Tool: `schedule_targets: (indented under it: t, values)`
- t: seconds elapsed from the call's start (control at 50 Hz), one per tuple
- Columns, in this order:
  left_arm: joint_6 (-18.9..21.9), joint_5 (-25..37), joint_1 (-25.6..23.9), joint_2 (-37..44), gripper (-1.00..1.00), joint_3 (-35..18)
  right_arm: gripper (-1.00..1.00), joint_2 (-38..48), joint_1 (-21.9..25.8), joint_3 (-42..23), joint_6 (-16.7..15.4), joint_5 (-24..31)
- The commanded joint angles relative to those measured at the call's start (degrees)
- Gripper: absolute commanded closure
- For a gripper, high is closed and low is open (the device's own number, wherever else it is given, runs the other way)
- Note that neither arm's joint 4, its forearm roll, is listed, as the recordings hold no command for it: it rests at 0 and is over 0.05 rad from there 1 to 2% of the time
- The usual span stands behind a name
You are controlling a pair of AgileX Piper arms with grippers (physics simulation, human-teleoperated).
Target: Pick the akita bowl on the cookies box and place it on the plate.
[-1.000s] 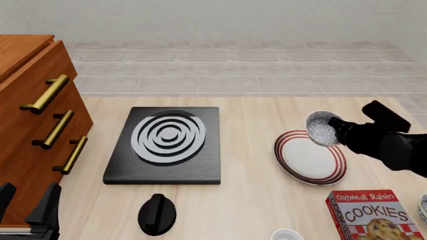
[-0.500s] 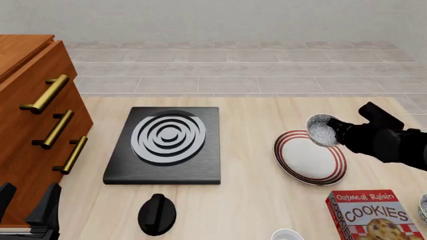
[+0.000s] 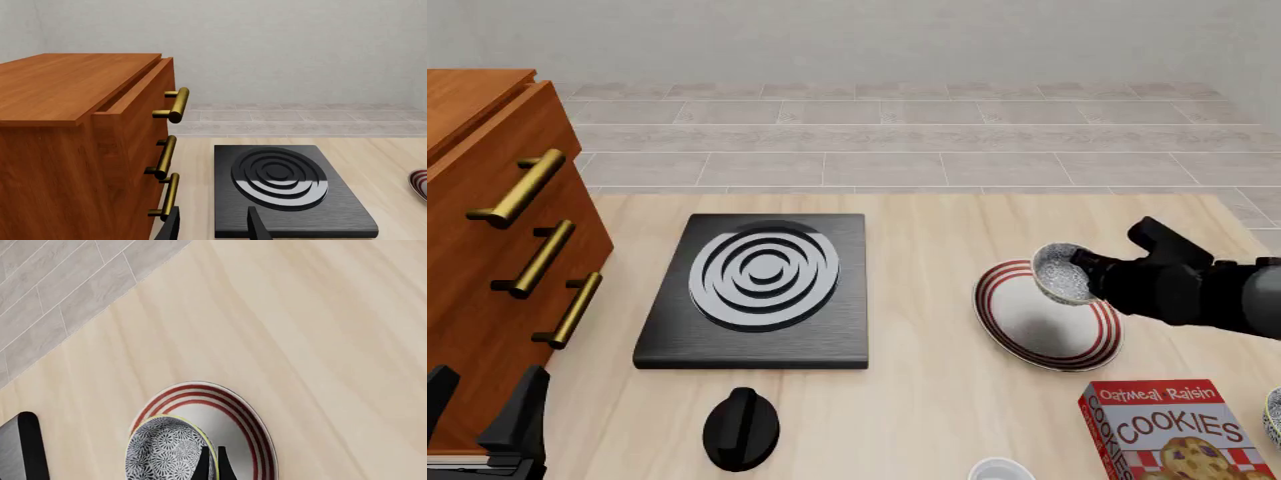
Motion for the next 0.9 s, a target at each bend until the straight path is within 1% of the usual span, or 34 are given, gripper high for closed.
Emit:
schedule_targets:
  t: [0.02, 0.06, 0.34, 0.48, 0.58, 0.6, 0.68, 0.7, 0.9]
  values:
    - [0.0, 0.0, 0.0, 0.0, -1.00, 0.0, 1.00, 1.6, -0.2, -0.1, -0.9, -0.9]
    - [0.0, 0.0, 0.0, 0.0, -1.00, 0.0, 1.00, 1.7, 0.1, 0.2, -0.6, -1.0]
    - [0.0, 0.0, 0.0, 0.0, -1.00, 0.0, 1.00, 1.8, -0.6, 0.4, -2.3, -0.9]
    - [0.0, 0.0, 0.0, 0.0, -1.00, 0.0, 1.00, 2.3, 0.0, 1.0, -2.0, -1.6]
    - [0.0, 0.0, 0.0, 0.0, -1.00, 0.0, 1.00, 2.9, -0.1, 1.0, -2.5, -1.9]
    - [0.0, 0.0, 0.0, 0.0, -1.00, 0.0, 1.00, 3.0, 0.2, 1.1, -2.1, -2.1]
    - [0.0, 0.0, 0.0, 0.0, -1.00, 0.0, 1.00, 3.4, -0.1, 0.8, -2.9, -2.0]
    - [0.0, 0.0, 0.0, 0.0, -1.00, 0.0, 1.00, 3.5, 0.3, 0.9, -2.5, -2.1]
    - [0.0, 0.0, 0.0, 0.0, -1.00, 0.0, 1.00, 4.8, 0.3, 0.9, -2.7, -2.9]
